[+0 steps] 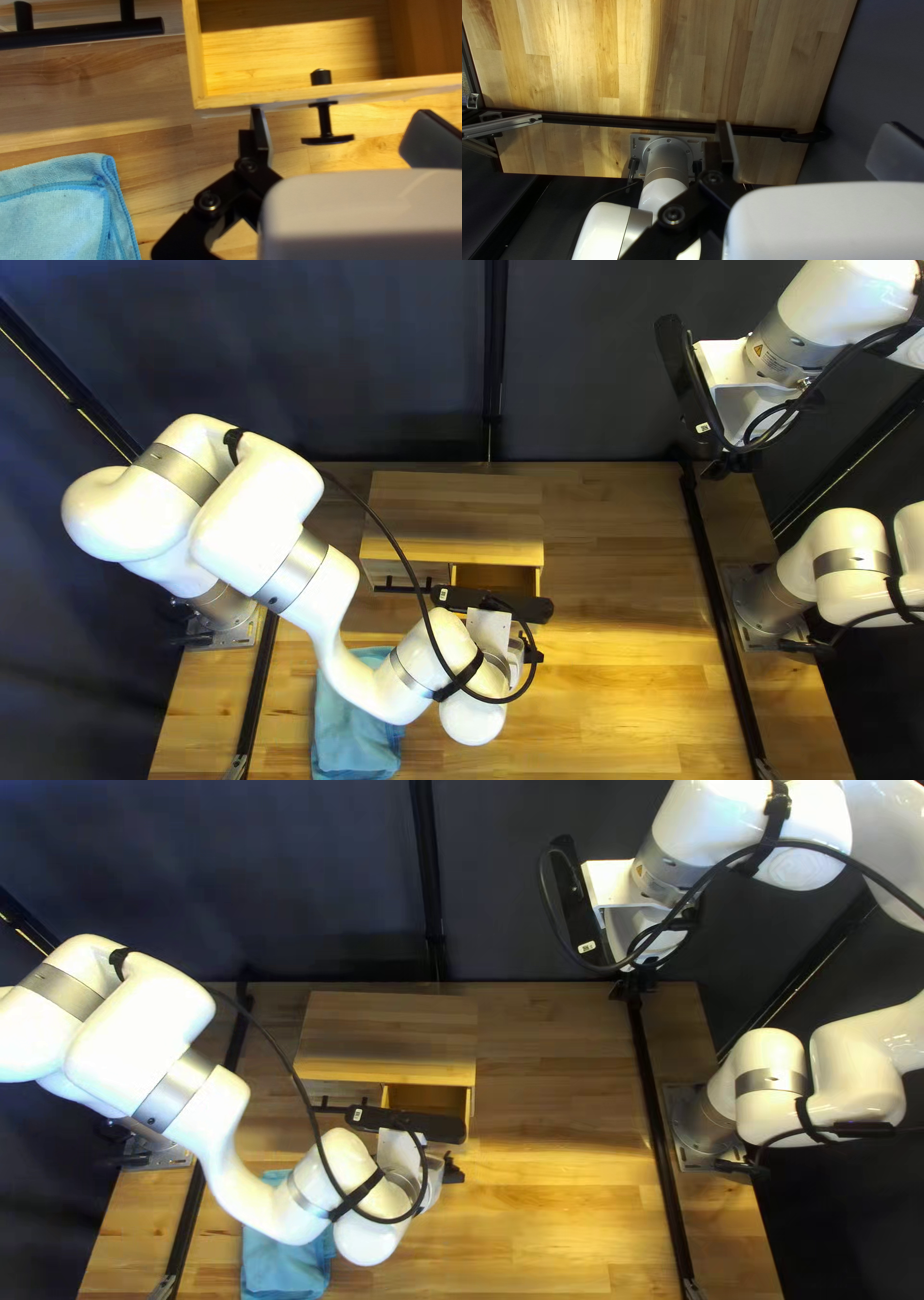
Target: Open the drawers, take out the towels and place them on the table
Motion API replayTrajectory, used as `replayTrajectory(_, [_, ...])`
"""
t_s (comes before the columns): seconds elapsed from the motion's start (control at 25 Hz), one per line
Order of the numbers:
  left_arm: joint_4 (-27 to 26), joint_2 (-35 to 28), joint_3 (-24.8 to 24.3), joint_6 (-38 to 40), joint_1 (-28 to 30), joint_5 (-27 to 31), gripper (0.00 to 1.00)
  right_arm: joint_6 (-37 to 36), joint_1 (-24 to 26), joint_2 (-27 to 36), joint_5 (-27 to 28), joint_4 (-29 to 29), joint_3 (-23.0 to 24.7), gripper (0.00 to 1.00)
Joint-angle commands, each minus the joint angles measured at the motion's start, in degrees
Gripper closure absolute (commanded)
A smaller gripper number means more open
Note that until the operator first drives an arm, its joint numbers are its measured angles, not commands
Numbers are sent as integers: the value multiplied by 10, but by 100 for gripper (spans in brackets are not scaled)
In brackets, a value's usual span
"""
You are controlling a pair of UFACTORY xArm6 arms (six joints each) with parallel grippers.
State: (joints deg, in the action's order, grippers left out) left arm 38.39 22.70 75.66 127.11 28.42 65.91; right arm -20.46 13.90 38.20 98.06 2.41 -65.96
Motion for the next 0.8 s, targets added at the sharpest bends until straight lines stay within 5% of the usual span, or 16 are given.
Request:
replayTrajectory(0.04, [5, 0, 3, 1, -2, 0, 0, 0, 0, 0, 0, 0, 0, 0])
replayTrajectory(0.8, [29, 9, 13, -3, -18, 4, 0, 0, 0, 0, 0, 0, 0, 0])
